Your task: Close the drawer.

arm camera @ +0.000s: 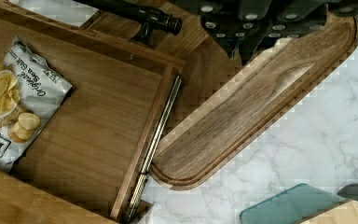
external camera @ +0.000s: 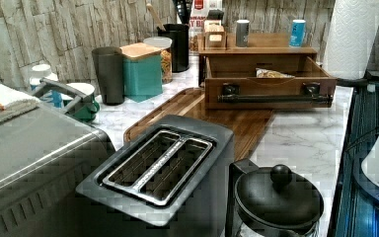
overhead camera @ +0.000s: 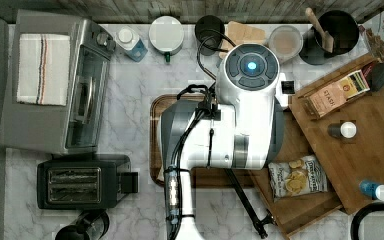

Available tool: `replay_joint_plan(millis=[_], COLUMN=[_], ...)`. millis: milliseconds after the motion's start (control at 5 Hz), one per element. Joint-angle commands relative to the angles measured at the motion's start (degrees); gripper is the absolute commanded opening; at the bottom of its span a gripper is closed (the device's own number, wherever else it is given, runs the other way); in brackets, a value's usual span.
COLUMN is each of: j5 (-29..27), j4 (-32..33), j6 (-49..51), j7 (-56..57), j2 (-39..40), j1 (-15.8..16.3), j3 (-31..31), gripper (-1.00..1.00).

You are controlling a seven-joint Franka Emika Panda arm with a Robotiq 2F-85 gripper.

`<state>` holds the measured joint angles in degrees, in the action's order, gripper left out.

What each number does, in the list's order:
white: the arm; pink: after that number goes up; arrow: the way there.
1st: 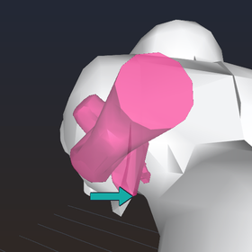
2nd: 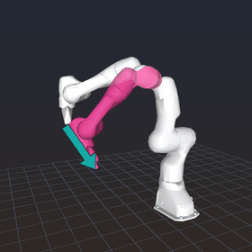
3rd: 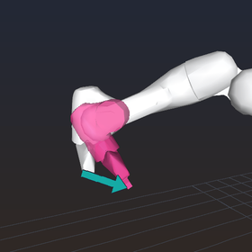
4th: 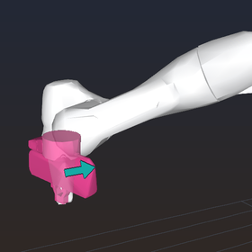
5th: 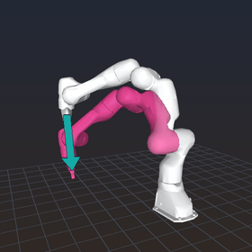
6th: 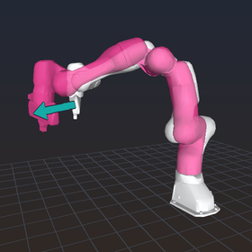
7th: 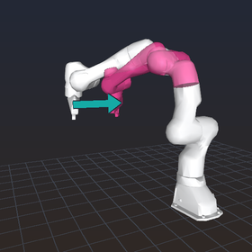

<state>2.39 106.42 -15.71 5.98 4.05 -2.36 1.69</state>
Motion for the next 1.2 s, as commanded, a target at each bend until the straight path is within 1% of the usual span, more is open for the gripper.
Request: replay_joint_plan(millis=[200,400,600,800,1000,1200], j5=[0.7,-0.64,-0.75,1.9,-0.68,1.76], j4=[0.53,5.59,13.18,21.65,27.62,32.38], j6=[-0.01,-3.65,-10.84,-19.94,-25.94,-28.97], j7=[0.0,6.0,12.37,17.75,21.13,22.08], j2=[0.0,-2.07,-5.99,-9.48,-11.17,-12.28], j1=[-0.18,0.24,2.15,4.8,6.89,7.8], j3=[0.27,-0.69,-2.9,-5.16,-6.01,-7.43], gripper=[-1.0,-1.0,-1.0,-1.0,-1.0,-1.0])
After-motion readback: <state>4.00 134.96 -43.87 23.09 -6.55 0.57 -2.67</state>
